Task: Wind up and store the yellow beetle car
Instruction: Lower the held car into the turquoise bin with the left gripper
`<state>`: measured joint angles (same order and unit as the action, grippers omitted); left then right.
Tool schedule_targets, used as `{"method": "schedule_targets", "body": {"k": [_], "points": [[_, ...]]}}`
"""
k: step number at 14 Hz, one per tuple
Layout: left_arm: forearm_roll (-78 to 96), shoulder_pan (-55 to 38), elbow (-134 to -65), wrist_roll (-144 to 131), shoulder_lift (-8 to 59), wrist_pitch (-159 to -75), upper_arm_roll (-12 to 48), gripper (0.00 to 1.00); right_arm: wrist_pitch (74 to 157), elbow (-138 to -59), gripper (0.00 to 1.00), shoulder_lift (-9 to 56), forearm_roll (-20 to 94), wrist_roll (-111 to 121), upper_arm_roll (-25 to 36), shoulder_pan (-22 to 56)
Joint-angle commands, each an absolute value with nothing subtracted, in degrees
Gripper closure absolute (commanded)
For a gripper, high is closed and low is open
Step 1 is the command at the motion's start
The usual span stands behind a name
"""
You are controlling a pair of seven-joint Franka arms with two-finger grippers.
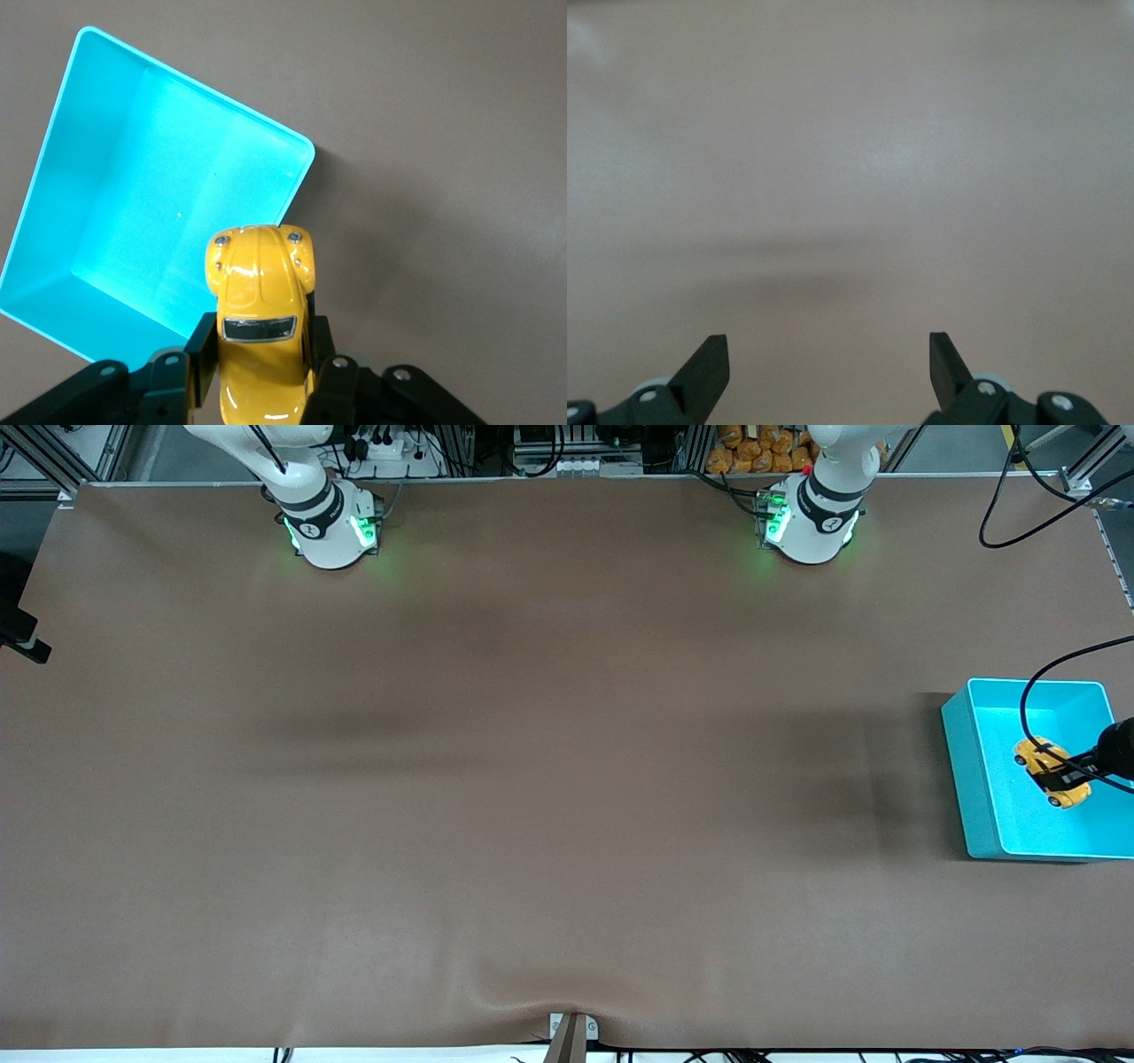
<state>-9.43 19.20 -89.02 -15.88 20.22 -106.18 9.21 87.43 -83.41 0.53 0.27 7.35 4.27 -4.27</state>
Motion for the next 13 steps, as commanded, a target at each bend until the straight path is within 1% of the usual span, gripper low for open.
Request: {"method": "schedule_targets", "body": {"k": [1, 6, 10, 13], "points": [[-8.6, 19.9, -90.5, -12.7, 19.1, -107.4, 9.8, 1.0, 87.3, -83.5, 0.0, -0.2, 1.1, 6.6, 3.7, -5.4], [-8.6, 21.9, -91.1, -6.0, 19.5, -108.3, 9.7, 1.0, 87.3, -83.2, 0.0, -0.2, 1.1, 6.6, 3.7, -5.4], [-8.7, 24.3, -94.3, 0.8, 19.3, -112.9, 9.8, 1.0, 87.1, -82.9, 0.0, -0.2, 1.1, 6.6, 3.8, -5.4], [-8.6, 25.8, -95.1, 6.0, 19.5, -115.3, 9.8, 1.0, 87.1, -82.9, 0.0, -0.2, 1.1, 6.5, 3.7, -5.3]]}}
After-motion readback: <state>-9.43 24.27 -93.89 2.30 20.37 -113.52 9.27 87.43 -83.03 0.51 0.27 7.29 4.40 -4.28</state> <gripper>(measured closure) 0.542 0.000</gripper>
